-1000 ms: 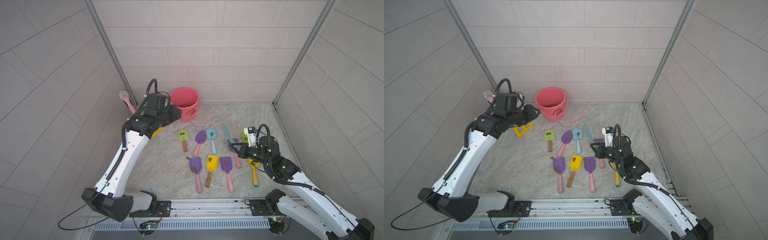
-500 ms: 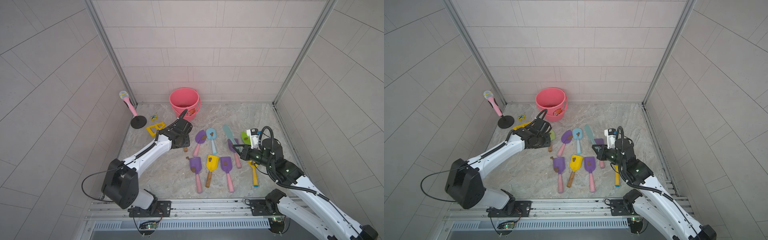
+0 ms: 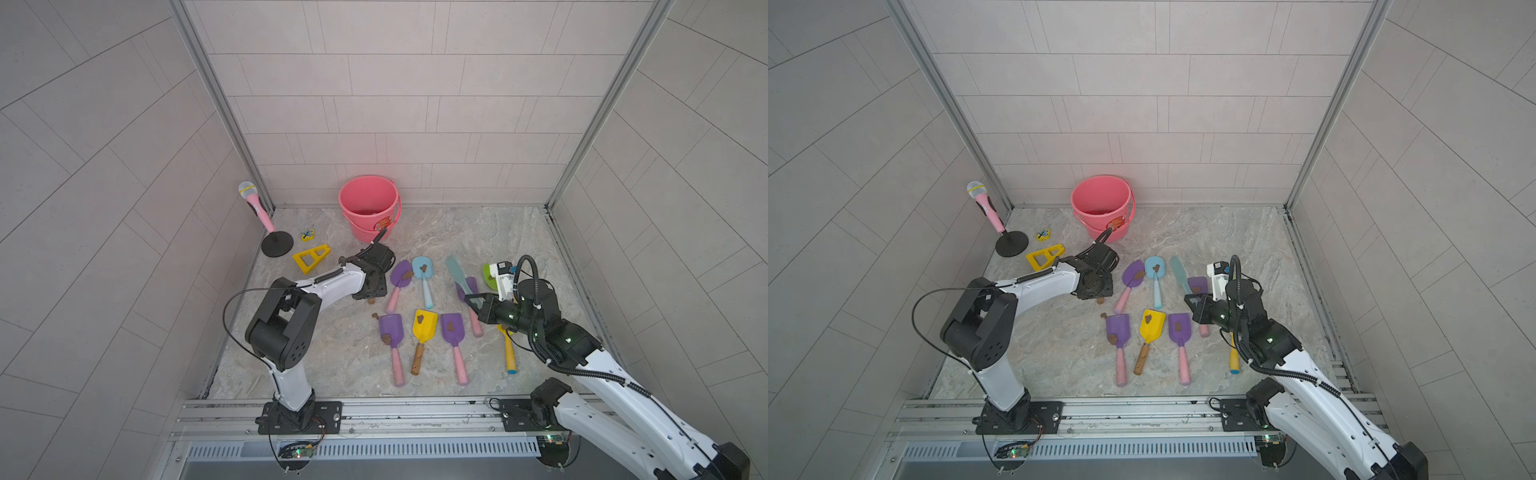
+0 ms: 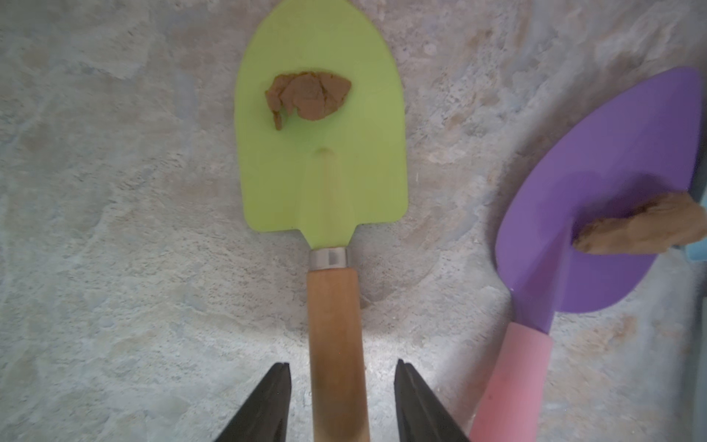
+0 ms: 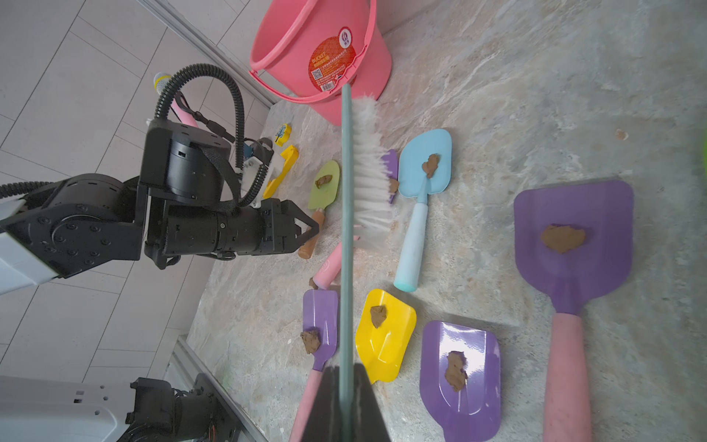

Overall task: Brush the soil off the hand trowel and place it into the bucket
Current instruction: Pick up the hand trowel from the center of the board.

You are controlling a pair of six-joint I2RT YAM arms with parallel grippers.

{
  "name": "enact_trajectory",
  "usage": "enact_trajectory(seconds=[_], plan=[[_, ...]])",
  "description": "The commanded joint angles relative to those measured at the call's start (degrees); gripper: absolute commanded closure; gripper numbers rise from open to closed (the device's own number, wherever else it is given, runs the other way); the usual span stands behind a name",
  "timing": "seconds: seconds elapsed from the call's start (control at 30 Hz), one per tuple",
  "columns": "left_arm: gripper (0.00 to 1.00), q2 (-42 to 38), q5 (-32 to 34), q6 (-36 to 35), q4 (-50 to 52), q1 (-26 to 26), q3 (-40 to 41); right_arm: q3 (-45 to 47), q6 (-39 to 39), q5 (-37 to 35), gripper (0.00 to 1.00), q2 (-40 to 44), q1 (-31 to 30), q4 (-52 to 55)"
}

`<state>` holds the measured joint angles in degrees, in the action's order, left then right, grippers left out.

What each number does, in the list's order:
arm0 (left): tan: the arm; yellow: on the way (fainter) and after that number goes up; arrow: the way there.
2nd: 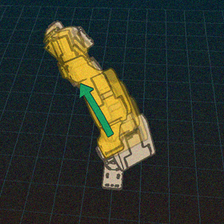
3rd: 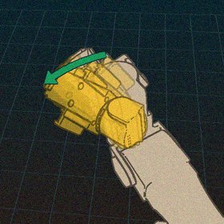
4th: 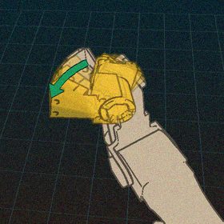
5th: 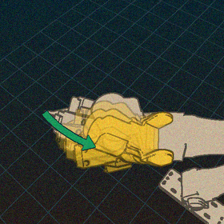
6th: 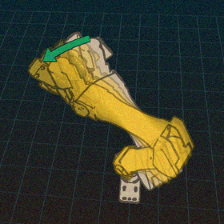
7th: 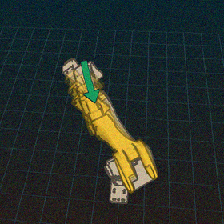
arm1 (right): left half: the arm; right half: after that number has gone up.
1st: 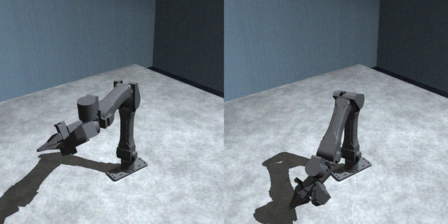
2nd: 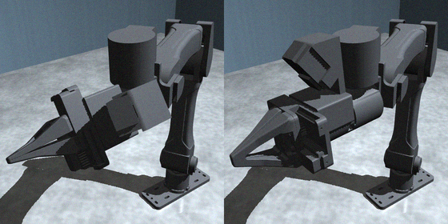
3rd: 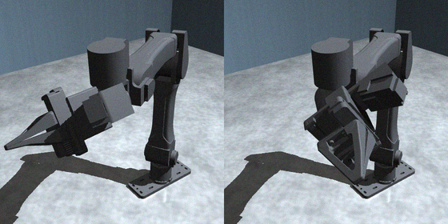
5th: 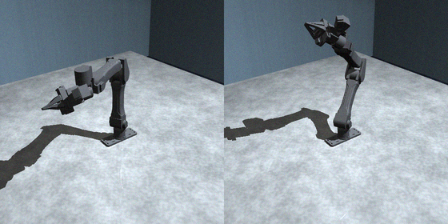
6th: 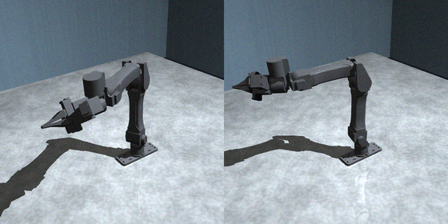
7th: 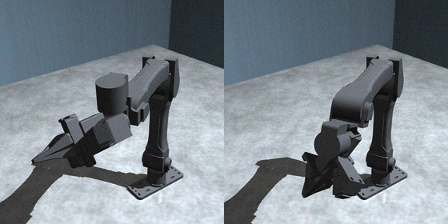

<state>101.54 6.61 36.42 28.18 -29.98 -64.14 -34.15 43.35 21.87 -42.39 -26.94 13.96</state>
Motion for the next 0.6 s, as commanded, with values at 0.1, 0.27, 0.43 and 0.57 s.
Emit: enact_trajectory(seconds=[0.1, 0.27, 0.43, 0.57], plan=[[0.53, 1.02, -0.37, 1.47, -2.42, 0.22, 3.0, -0.12, -0.29, 0.39, 1.0, 0.1, 0.13, -1.74], [0.57, 1.66, 0.17, 1.43, -1.99, 0.27, 3.38, -0.2, -0.26, 0.45, 1.0, 0.03, 0.11, -1.74], [0.64, 1.6, 0.09, 1.32, -1.57, 0.27, 3.16, -0.39, 0.06, 0.4, 1.0, 0.3, 0.12, -1.31], [0.73, 0.87, 0.59, 1.08, -0.13, 0.24, 2.97, -0.59, 0.22, 0.33, 1.0, 0.94, 0.13, -0.78]])
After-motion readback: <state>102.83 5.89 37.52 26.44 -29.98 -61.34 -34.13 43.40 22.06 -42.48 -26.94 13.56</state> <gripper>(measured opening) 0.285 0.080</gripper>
